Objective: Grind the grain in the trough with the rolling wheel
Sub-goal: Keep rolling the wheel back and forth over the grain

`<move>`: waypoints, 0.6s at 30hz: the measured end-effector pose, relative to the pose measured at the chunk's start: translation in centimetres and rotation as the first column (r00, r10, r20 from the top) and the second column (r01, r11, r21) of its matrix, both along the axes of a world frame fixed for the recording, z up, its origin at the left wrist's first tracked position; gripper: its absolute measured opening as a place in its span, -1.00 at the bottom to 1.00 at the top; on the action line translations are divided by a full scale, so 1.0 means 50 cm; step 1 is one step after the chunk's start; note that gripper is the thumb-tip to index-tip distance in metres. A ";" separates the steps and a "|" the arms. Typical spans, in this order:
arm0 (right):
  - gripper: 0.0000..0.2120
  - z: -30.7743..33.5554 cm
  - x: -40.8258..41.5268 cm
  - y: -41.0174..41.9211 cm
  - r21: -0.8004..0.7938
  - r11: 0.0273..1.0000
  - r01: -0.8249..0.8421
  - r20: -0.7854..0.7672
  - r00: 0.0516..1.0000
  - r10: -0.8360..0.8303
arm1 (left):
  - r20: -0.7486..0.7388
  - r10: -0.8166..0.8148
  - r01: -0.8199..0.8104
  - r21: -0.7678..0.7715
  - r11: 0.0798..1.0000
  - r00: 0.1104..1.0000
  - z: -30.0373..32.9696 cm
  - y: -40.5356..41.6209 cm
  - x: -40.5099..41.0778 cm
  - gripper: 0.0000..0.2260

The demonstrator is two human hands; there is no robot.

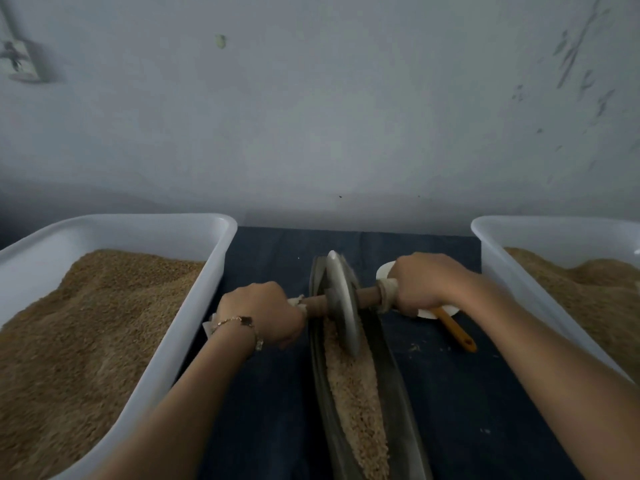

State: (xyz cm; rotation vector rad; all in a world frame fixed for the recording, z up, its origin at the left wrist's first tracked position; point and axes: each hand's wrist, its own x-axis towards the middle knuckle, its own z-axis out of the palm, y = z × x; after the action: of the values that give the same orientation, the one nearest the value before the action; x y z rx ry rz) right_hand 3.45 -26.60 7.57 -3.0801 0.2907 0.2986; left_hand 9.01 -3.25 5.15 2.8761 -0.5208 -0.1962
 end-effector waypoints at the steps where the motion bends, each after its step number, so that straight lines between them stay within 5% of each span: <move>1: -0.93 -0.021 -0.028 0.003 -0.037 0.999 -0.009 0.122 0.992 0.013 | 0.120 -0.011 0.009 0.015 1.000 0.993 -0.003 0.002 -0.019 -0.78; 4: -0.79 -0.106 -0.146 0.028 -0.192 0.978 0.083 0.491 0.871 0.023 | 0.527 -0.122 0.129 0.024 0.991 0.841 -0.024 0.030 -0.118 -0.80; 6: -0.66 -0.153 -0.217 0.049 -0.120 0.990 0.078 0.655 0.756 0.019 | 0.675 -0.165 0.280 -0.064 0.958 0.719 -0.045 0.047 -0.186 -0.85; 9: -0.51 -0.176 -0.261 0.051 -0.146 0.989 0.040 0.695 0.715 0.073 | 0.785 -0.162 0.335 -0.061 0.940 0.598 -0.055 0.051 -0.214 -0.92; 13: -0.54 -0.147 -0.229 0.037 -0.200 0.979 0.041 0.655 0.749 0.102 | 0.687 -0.197 0.343 -0.082 0.936 0.700 -0.039 0.037 -0.165 -0.76; 18: -0.89 -0.090 -0.086 -0.010 -0.080 0.997 0.006 0.320 0.947 0.020 | 0.455 -0.111 0.084 0.079 0.993 0.883 -0.011 -0.004 -0.046 -0.68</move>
State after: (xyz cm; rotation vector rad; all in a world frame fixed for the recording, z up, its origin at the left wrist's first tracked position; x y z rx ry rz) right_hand -0.84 -27.08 3.07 -3.1374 0.2838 -0.2207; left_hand 6.69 -3.46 4.61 2.9504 -0.7519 0.4796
